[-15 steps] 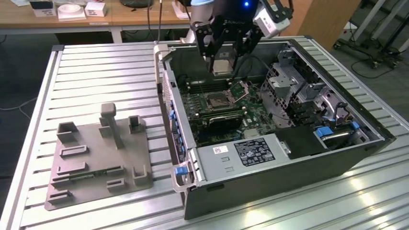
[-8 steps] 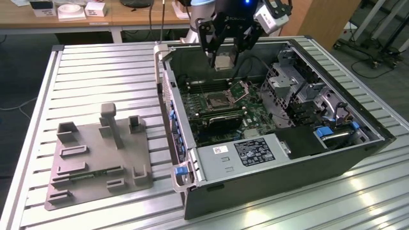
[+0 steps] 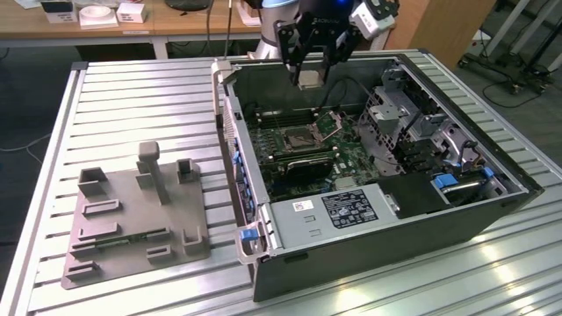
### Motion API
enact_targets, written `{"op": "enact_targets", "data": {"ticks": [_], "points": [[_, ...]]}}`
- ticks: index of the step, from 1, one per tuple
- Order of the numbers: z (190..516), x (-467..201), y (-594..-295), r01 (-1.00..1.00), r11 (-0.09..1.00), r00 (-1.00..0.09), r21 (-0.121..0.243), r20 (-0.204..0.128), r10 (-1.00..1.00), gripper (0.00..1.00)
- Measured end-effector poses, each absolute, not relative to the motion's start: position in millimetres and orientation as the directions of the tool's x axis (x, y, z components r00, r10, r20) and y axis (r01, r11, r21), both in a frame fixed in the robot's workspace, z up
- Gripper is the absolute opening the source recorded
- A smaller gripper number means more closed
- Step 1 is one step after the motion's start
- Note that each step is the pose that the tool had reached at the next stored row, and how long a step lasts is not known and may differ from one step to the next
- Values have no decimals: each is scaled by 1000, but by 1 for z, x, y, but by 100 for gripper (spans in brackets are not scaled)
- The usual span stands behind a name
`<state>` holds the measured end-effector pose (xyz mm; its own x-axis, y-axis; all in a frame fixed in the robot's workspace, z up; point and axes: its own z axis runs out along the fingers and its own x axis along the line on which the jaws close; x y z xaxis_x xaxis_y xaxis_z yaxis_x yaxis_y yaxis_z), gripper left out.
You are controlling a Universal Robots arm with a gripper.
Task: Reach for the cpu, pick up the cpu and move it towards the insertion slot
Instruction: 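Pick up the cpu and move it towards the insertion slot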
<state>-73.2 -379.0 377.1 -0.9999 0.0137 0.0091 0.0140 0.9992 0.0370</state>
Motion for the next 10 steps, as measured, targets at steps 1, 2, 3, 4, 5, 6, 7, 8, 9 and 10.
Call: {"op": "enact_targets", "data": {"ticks": [1,2,3,4,5,6,7,8,9,10], "points": [[376,-72,-375,14,999,-1000,37,9,14,55],[376,-70,-372,14,999,-1000,37,9,14,55],[375,-69,-368,14,999,-1000,37,9,14,55],[375,-68,-365,14,999,-1000,37,9,14,55],[374,-67,-362,14,999,-1000,37,9,14,55],[374,-67,-361,14,999,-1000,37,9,14,55],[374,-67,-361,14,999,-1000,37,9,14,55],[374,-67,-361,14,999,-1000,37,9,14,55],[374,-67,-361,14,999,-1000,37,9,14,55],[374,-67,-361,14,999,-1000,37,9,14,55]]}}
